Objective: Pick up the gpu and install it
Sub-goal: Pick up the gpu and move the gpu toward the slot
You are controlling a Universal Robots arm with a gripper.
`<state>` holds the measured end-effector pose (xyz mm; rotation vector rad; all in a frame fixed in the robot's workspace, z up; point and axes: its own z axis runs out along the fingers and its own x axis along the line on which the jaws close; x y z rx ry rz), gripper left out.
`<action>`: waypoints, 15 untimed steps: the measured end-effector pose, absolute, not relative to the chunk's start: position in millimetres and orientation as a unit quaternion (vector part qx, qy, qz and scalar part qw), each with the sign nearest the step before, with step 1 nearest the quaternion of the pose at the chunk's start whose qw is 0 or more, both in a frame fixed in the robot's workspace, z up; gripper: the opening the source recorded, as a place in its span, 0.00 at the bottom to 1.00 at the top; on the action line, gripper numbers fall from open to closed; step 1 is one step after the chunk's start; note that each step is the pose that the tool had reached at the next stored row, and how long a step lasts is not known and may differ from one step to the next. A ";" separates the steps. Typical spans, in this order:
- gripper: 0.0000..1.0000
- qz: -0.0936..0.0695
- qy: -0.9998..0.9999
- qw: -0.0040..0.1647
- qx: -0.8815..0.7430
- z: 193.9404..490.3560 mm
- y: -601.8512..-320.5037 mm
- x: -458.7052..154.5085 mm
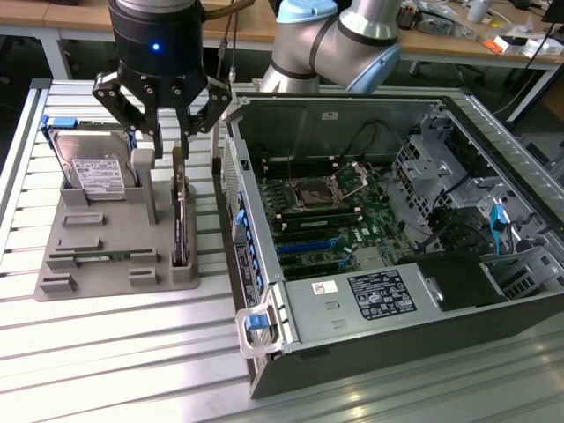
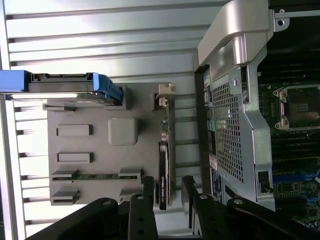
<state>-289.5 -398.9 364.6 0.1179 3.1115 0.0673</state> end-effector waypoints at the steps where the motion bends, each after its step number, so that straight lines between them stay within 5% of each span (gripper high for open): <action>1: 0.36 0.022 0.999 0.014 0.038 363.6 -398.9 -289.5; 15: 0.36 0.022 0.999 0.014 0.038 345.7 -399.0 -289.6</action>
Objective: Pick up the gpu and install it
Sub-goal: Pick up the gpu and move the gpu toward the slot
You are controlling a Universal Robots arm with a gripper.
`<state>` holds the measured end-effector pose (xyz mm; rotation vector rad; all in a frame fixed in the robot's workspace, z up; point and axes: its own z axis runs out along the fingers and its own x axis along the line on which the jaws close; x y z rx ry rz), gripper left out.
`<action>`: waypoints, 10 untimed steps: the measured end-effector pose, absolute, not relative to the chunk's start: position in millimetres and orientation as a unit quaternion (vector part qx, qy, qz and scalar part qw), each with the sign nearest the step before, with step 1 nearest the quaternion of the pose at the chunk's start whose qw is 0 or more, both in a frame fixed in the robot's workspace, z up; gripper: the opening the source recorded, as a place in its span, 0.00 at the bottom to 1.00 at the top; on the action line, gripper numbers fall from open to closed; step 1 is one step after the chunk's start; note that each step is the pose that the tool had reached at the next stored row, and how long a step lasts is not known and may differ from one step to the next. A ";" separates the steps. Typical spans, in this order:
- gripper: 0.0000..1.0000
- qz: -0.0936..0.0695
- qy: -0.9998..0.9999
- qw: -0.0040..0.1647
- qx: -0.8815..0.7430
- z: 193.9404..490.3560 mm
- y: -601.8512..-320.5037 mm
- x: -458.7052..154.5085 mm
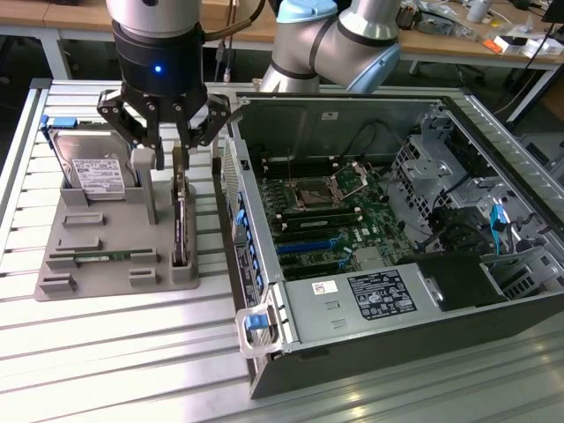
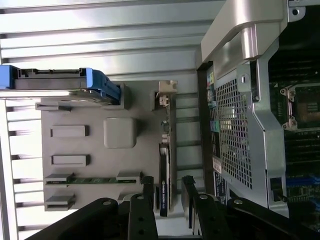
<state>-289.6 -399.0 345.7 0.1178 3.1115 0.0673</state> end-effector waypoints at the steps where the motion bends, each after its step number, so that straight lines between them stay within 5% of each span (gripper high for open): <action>1: 0.36 0.022 0.999 0.014 0.038 344.7 -398.9 -289.6; 10: 0.36 0.022 0.999 0.014 0.038 333.9 -398.9 -289.6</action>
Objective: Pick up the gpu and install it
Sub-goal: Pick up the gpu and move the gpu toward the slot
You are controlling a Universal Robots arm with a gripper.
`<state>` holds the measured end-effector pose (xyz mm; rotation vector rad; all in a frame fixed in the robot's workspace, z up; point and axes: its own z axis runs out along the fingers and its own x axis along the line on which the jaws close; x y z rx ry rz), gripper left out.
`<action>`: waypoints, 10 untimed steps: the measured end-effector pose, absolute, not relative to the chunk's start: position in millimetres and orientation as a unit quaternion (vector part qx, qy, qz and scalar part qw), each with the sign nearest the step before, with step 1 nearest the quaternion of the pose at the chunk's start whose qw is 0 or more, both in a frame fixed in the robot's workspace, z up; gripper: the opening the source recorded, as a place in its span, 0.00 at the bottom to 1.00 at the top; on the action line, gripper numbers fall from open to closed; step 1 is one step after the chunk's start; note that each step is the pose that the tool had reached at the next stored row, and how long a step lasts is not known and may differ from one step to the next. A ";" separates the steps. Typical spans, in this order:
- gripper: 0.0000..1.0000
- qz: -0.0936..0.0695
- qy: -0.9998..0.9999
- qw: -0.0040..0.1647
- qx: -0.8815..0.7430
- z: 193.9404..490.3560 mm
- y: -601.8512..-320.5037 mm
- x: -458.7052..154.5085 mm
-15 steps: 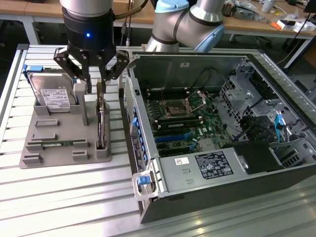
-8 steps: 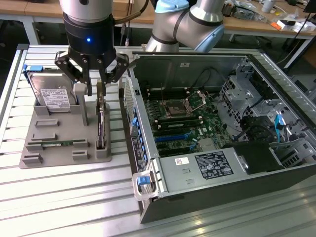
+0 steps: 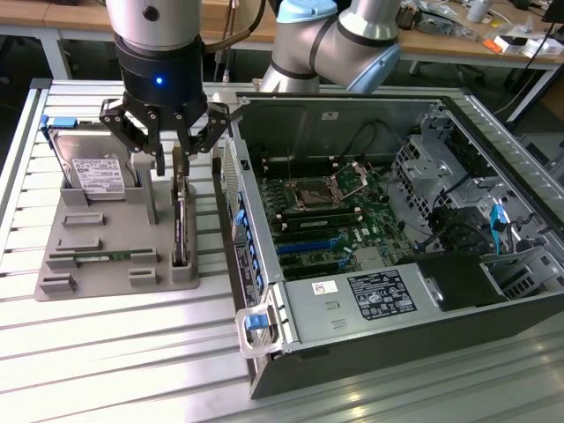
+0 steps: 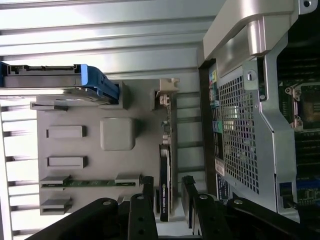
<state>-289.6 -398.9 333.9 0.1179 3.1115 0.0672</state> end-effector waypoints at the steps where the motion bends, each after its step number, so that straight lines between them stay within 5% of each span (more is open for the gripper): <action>1: 0.36 0.022 0.999 0.014 0.038 332.3 -398.9 -289.6; 10: 0.36 0.022 0.999 0.014 0.038 318.4 -398.9 -289.6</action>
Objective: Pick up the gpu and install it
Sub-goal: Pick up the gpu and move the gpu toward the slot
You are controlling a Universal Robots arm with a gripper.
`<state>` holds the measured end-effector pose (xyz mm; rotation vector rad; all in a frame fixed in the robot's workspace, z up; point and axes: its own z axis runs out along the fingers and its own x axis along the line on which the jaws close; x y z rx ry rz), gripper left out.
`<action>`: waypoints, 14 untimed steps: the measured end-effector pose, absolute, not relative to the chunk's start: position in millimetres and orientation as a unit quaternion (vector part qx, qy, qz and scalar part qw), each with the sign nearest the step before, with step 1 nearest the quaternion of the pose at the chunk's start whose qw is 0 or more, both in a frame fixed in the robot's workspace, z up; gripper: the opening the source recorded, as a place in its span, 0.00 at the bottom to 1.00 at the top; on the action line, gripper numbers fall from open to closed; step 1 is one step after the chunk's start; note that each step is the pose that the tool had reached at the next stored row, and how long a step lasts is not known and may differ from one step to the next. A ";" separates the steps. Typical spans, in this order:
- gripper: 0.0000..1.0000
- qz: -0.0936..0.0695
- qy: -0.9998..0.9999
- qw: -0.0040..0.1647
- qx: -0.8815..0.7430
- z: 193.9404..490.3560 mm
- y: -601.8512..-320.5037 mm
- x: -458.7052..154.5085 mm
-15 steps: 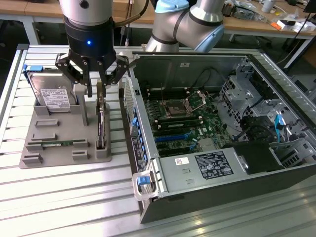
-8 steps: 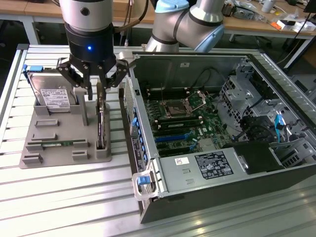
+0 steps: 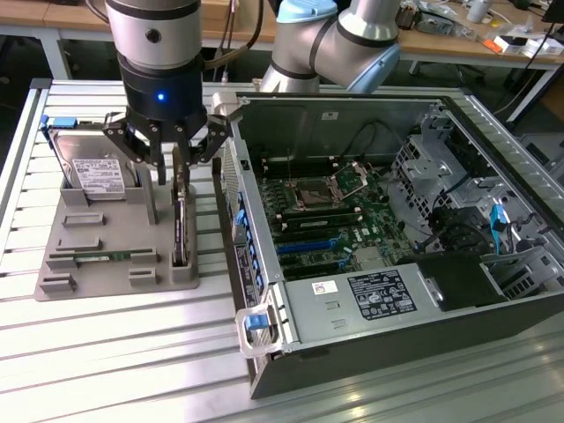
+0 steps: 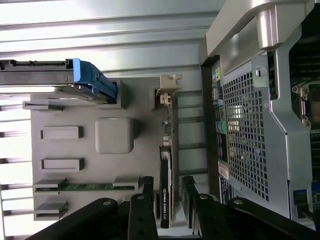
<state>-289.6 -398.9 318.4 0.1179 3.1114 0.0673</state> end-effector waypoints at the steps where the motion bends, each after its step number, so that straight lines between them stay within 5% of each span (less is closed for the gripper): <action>1: 0.36 0.022 0.999 0.014 0.038 316.5 -398.9 -289.5; 14: 0.36 0.022 0.999 0.014 0.038 295.2 -398.9 -288.7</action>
